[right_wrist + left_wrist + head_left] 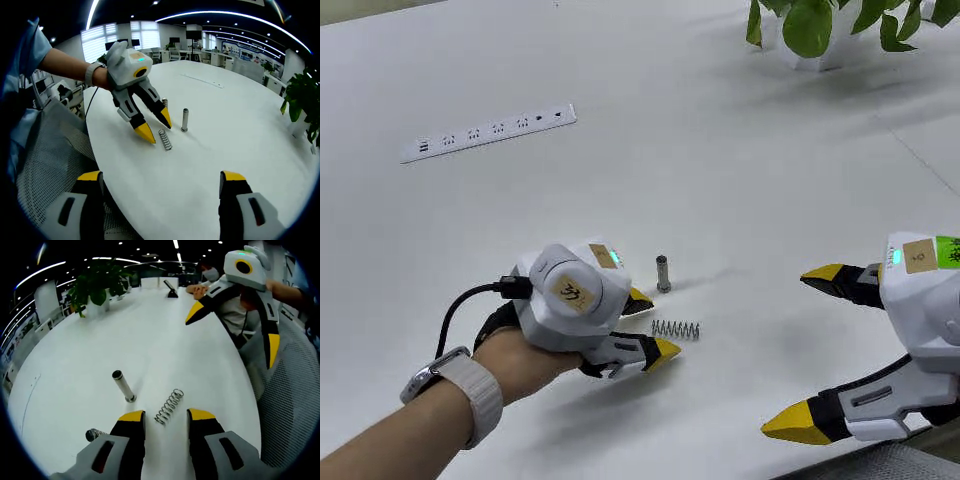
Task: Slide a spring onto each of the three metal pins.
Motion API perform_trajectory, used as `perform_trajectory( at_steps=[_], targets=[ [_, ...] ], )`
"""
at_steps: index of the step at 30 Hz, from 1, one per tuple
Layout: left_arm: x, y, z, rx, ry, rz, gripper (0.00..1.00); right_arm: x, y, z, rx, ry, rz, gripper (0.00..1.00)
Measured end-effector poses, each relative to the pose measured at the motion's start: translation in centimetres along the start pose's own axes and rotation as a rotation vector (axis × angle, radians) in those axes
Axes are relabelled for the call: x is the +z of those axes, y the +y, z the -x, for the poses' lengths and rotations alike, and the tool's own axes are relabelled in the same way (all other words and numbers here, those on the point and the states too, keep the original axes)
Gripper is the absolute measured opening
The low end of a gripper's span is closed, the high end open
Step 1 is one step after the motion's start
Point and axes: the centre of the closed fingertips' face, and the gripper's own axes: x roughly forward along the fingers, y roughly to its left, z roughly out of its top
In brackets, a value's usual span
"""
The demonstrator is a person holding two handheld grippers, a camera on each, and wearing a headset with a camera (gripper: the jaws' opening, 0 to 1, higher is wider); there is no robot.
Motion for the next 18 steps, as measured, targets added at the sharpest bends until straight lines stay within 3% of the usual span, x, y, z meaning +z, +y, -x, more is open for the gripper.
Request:
perform_trajectory(
  at_steps=[9,18],
  targets=[
    [-0.44,-0.36,-0.58,-0.033,0.044,-0.035,0.23,-0.05,0.29,-0.22,0.006,-0.004,-0.008,0.97],
    [-0.52,-0.24,-0.82,-0.058,0.111,-0.133,0.17,-0.02,0.46,-0.23,0.003,-0.006,-0.013,0.97]
  ],
)
